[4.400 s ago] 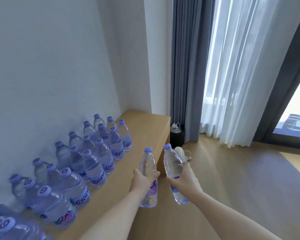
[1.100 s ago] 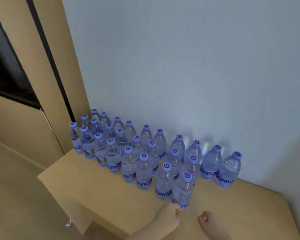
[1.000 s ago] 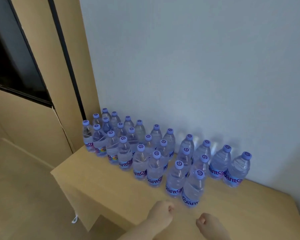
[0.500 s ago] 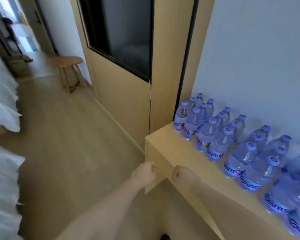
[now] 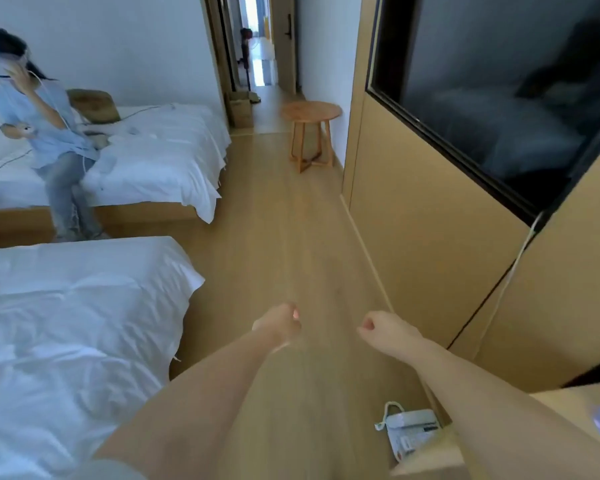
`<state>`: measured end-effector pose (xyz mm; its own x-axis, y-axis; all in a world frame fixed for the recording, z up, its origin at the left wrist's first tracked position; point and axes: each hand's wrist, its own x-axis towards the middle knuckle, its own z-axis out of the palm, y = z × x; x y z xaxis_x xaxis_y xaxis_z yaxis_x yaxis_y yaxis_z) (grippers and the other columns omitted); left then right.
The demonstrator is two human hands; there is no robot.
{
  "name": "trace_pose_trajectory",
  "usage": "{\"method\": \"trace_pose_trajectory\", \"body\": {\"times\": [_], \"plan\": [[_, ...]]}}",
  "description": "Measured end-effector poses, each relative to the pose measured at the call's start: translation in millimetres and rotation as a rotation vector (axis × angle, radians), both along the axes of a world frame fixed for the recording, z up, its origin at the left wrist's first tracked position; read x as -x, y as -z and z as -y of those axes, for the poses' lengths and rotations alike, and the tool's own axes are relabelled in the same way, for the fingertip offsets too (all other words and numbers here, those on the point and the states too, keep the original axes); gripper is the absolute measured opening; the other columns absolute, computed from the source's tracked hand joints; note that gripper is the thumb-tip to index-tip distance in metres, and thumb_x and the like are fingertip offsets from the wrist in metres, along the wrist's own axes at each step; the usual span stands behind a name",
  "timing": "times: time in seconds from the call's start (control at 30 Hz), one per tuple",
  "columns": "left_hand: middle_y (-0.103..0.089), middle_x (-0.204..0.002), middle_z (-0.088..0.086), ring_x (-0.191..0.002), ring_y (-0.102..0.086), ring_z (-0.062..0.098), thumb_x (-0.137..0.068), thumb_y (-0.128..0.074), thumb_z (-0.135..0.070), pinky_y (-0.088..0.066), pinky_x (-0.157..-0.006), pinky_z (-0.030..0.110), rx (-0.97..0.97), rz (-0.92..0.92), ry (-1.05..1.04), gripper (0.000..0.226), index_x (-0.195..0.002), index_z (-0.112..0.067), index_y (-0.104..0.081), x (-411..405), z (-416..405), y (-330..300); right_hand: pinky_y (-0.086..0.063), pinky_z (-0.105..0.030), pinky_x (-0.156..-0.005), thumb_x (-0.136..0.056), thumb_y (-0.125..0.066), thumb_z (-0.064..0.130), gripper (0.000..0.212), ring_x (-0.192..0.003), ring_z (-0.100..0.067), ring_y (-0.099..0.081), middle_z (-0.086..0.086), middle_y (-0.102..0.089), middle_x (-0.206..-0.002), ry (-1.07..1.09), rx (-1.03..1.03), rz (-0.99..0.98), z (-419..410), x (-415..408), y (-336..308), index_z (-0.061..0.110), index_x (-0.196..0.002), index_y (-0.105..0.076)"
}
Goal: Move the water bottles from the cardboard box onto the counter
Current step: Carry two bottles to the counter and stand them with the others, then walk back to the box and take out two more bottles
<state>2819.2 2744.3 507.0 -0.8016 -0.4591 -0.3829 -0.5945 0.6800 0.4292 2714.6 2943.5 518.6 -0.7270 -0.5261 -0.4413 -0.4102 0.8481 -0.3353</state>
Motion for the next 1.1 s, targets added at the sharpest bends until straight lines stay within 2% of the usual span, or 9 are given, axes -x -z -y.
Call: {"method": "trace_pose_trajectory", "body": {"times": [0.17, 0.37, 0.67, 0.73, 0.77, 0.83, 0.9, 0.97, 1.1], "plan": [[-0.058, -0.132, 0.003, -0.12, -0.055, 0.024, -0.094, -0.038, -0.016, -0.046, -0.101, 0.038, -0.018, 0.04, -0.101, 0.037, -0.125, -0.019, -0.057, 36.0, 82.0, -6.2, -0.048, -0.038, -0.093, -0.097, -0.044, 0.043, 0.032, -0.104, -0.021, -0.059, -0.002, -0.062, -0.113, -0.129, -0.05, 0.028, 96.9, 68.9, -8.1, 0.019, -0.112, -0.058], [-0.058, -0.129, 0.004, -0.117, -0.056, 0.024, -0.095, -0.037, -0.016, -0.046, -0.099, 0.039, -0.023, 0.124, -0.137, 0.035, -0.124, -0.019, -0.055, 102.4, 185.7, 17.0, -0.044, -0.029, -0.082, -0.098, -0.05, 0.033, 0.033, -0.108, -0.028, -0.059, -0.012, -0.063, -0.117, -0.213, -0.062, 0.029, 217.9, 157.6, 14.8, 0.006, -0.115, -0.06], [-0.059, -0.126, 0.005, -0.115, -0.057, 0.026, -0.095, -0.038, -0.018, -0.045, -0.092, 0.032, 0.0, 0.169, -0.077, 0.033, -0.123, -0.019, -0.055, 263.6, 376.8, 23.0, -0.044, -0.029, -0.09, -0.098, -0.05, 0.036, 0.044, -0.12, -0.029, -0.055, -0.016, -0.058, -0.13, -0.141, -0.186, 0.078, 389.2, 309.7, 36.2, 0.002, -0.125, -0.054], [-0.061, -0.116, 0.006, -0.107, -0.058, 0.026, -0.095, -0.038, -0.015, -0.047, -0.087, 0.03, -0.035, 0.158, -0.101, 0.027, -0.111, -0.016, -0.06, 300.8, 414.1, 19.4, -0.045, -0.03, -0.089, -0.097, -0.051, 0.038, 0.043, -0.117, -0.029, -0.056, -0.015, -0.059, -0.128, -0.104, -0.16, 0.097, 420.5, 342.2, 33.0, 0.004, -0.123, -0.056], [-0.06, -0.104, 0.007, -0.098, -0.057, 0.026, -0.095, -0.038, -0.013, -0.046, -0.079, 0.028, -0.059, 0.144, -0.11, 0.023, -0.096, -0.017, -0.06, 320.1, 429.4, 18.4, -0.045, -0.03, -0.089, -0.096, -0.051, 0.038, 0.043, -0.116, -0.028, -0.057, -0.015, -0.06, -0.126, -0.09, -0.143, 0.106, 435.8, 358.4, 31.1, 0.003, -0.121, -0.056], [-0.056, -0.089, 0.006, -0.086, -0.05, 0.024, -0.094, -0.037, -0.011, -0.04, -0.068, 0.026, -0.083, 0.123, -0.108, 0.023, -0.08, -0.018, -0.053, 359.8, 454.0, 14.1, -0.044, -0.03, -0.088, -0.097, -0.051, 0.037, 0.041, -0.115, -0.029, -0.057, -0.016, -0.061, -0.124, -0.057, -0.105, 0.117, 465.1, 390.8, 30.5, 0.003, -0.119, -0.057], [-0.061, -0.104, 0.01, -0.094, -0.055, 0.026, -0.096, -0.037, -0.013, -0.043, -0.077, 0.027, -0.098, 0.124, -0.079, 0.024, -0.102, -0.012, -0.061, 401.7, 476.3, 11.6, -0.044, -0.03, -0.088, -0.097, -0.051, 0.035, 0.039, -0.114, -0.028, -0.057, -0.016, -0.061, -0.123, -0.03, -0.072, 0.12, 494.3, 426.6, 32.3, 0.003, -0.118, -0.058], [-0.06, -0.122, 0.012, -0.11, -0.058, 0.029, -0.097, -0.037, -0.015, -0.046, -0.088, 0.029, -0.089, 0.131, -0.059, 0.031, -0.12, -0.006, -0.058, 445.9, 500.2, 10.7, -0.044, -0.031, -0.09, -0.097, -0.05, 0.034, 0.04, -0.115, -0.028, -0.056, -0.016, -0.059, -0.126, -0.029, -0.073, 0.133, 523.2, 465.4, 33.8, 0.003, -0.122, -0.056], [-0.061, -0.124, 0.015, -0.113, -0.058, 0.03, -0.098, -0.037, -0.013, -0.047, -0.091, 0.03, -0.057, 0.132, -0.048, 0.033, -0.122, -0.003, -0.058, 540.5, 554.8, 14.3, -0.042, -0.03, -0.091, -0.099, -0.047, 0.034, 0.044, -0.122, -0.028, -0.052, -0.014, -0.053, -0.134, -0.049, -0.085, 0.136, 579.7, 560.0, 40.0, 0.003, -0.13, -0.049]]}}
